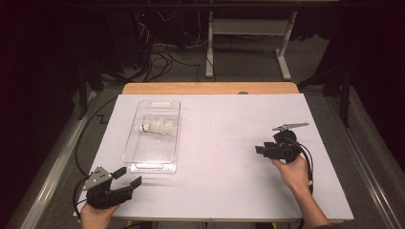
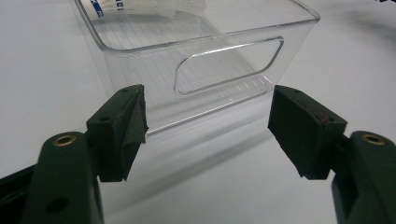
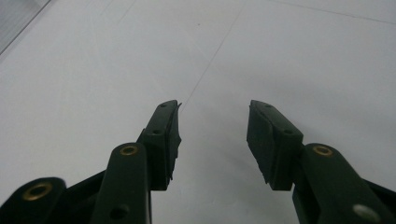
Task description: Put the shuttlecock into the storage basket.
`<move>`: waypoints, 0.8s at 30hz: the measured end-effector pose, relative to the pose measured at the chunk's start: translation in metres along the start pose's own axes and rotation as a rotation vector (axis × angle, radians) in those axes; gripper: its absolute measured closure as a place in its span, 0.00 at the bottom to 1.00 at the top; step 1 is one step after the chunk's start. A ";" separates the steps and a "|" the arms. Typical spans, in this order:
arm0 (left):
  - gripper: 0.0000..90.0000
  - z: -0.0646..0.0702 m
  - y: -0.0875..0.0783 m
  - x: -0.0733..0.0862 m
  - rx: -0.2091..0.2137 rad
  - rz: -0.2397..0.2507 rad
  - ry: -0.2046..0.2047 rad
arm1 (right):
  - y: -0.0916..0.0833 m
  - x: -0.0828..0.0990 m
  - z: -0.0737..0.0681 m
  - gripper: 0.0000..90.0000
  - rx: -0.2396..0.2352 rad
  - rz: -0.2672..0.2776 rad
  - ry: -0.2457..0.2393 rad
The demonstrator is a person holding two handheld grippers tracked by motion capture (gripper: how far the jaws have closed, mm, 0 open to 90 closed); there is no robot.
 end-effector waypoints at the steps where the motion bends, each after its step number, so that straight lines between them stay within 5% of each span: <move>1: 0.32 0.000 0.000 0.000 0.000 0.000 0.000 | 0.000 0.001 0.000 0.61 0.001 -0.002 0.005; 24: 0.32 0.000 0.000 0.000 -0.001 0.001 -0.001 | -0.004 0.021 0.004 0.61 0.000 0.015 0.007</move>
Point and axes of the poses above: each handheld gripper's, and its own axes: y roughly forward along the jaws, x roughly out of its underside, z roughly to its right, the point moved 10 cm from there along y, roughly forward along the jaws, and after that the axes turned 8 degrees about -z, right-handed, at the moved point
